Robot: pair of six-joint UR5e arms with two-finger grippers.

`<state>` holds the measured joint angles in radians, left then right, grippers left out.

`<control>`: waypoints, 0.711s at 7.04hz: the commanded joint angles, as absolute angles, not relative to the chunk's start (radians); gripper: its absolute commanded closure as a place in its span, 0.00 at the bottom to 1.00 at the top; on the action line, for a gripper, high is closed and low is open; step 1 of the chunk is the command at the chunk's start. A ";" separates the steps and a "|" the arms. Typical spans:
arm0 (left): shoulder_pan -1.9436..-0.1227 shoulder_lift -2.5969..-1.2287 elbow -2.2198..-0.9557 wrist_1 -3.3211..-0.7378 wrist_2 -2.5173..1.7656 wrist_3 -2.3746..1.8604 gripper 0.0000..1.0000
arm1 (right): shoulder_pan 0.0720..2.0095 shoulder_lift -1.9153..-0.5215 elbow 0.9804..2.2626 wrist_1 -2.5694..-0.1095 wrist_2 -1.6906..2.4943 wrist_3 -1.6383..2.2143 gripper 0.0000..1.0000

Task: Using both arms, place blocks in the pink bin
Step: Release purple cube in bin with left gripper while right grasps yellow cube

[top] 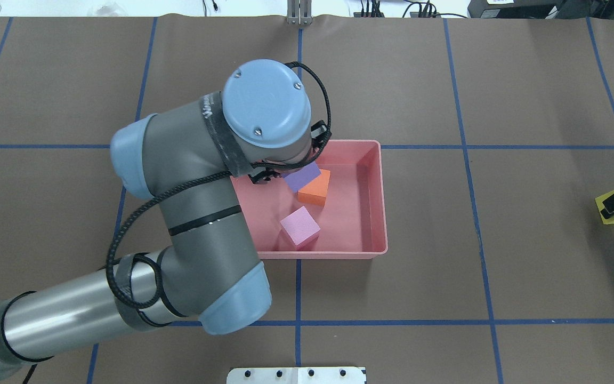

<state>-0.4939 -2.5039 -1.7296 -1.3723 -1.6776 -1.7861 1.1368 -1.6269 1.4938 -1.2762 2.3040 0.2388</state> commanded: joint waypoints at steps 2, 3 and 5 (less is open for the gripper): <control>-0.449 -2.563 -1.649 -1.434 -1.663 -1.775 0.00 | 1.137 -1.609 1.502 -1.275 2.298 0.242 0.68; -0.451 -2.563 -1.651 -1.433 -1.663 -1.773 0.00 | 1.137 -1.609 1.505 -1.275 2.237 0.230 1.00; -0.453 -2.566 -1.663 -1.431 -1.663 -1.773 0.00 | 1.158 -1.589 1.547 -1.282 2.227 0.232 1.00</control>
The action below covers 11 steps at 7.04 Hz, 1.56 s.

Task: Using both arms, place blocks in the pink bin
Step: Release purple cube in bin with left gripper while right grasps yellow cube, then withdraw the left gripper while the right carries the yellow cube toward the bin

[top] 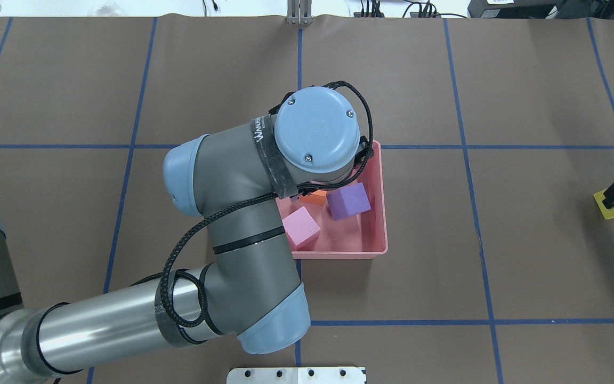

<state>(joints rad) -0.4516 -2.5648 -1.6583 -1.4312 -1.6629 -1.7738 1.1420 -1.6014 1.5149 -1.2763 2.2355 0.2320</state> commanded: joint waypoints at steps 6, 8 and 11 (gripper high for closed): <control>-0.783 -2.345 -1.957 -1.150 -1.829 -1.099 0.00 | 1.315 -1.139 1.805 -1.959 2.494 0.286 1.00; -0.912 -2.173 -1.962 -1.201 -1.862 -0.788 0.00 | 1.176 -1.028 1.847 -1.964 2.479 0.552 1.00; -1.059 -1.874 -1.951 -1.493 -1.949 -0.510 0.00 | 0.915 -0.888 1.835 -1.750 2.340 1.009 1.00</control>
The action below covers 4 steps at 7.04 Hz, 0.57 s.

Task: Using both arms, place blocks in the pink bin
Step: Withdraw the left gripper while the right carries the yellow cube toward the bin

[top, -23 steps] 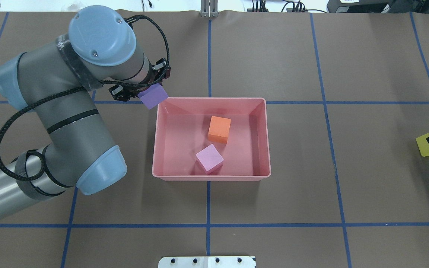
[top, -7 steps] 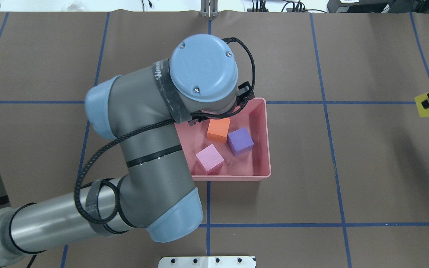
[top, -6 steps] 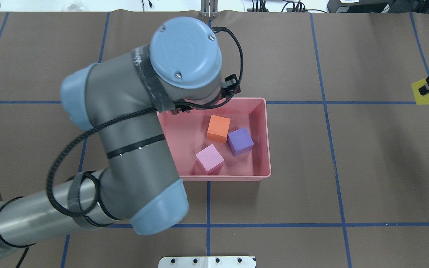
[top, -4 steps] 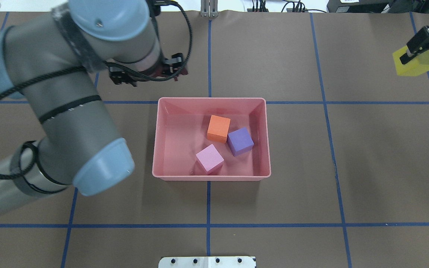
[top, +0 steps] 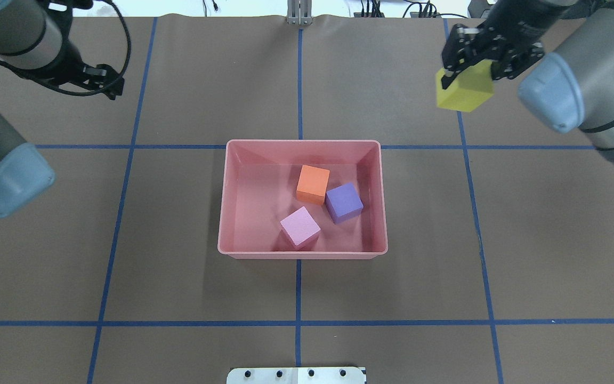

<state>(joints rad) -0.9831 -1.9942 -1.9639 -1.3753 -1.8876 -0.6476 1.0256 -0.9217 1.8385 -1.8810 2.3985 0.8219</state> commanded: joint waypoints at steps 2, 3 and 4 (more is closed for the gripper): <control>-1.202 -1.786 -1.890 -1.534 -2.061 -0.271 0.00 | 0.711 -0.839 1.800 -1.614 2.132 1.193 1.00; -1.222 -1.720 -1.835 -1.539 -2.054 -0.205 0.00 | 0.657 -0.816 1.783 -1.612 2.082 1.209 1.00; -1.261 -1.700 -1.754 -1.628 -2.056 -0.199 0.00 | 0.629 -0.795 1.767 -1.611 2.071 1.215 1.00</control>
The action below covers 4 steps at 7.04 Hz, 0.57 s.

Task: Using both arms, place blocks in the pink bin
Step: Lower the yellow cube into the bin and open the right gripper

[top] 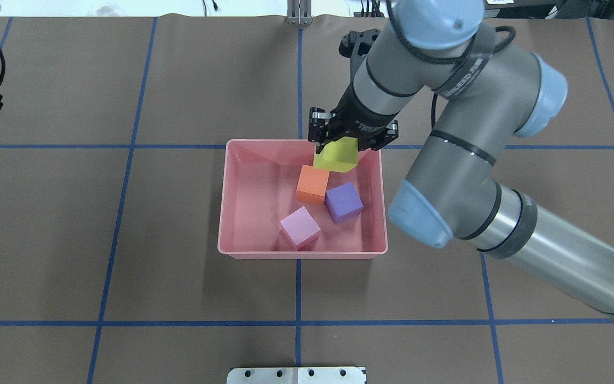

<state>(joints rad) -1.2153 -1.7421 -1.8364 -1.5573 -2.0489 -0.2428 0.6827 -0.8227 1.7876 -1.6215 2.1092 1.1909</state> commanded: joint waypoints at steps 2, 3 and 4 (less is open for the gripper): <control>-1.269 -1.664 -1.706 -1.764 -2.063 -0.218 0.00 | 0.577 -0.709 1.648 -1.551 2.017 1.239 1.00; -1.273 -1.663 -1.698 -1.764 -2.068 -0.206 0.00 | 0.556 -0.709 1.635 -1.519 2.005 1.246 1.00; -1.275 -1.663 -1.695 -1.772 -2.116 -0.198 0.00 | 0.548 -0.707 1.635 -1.513 2.000 1.244 1.00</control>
<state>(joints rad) -1.2710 -1.6654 -1.7034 -1.7584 -2.0765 -0.2066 0.5659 -0.7147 1.6494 -1.5347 2.0125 1.2406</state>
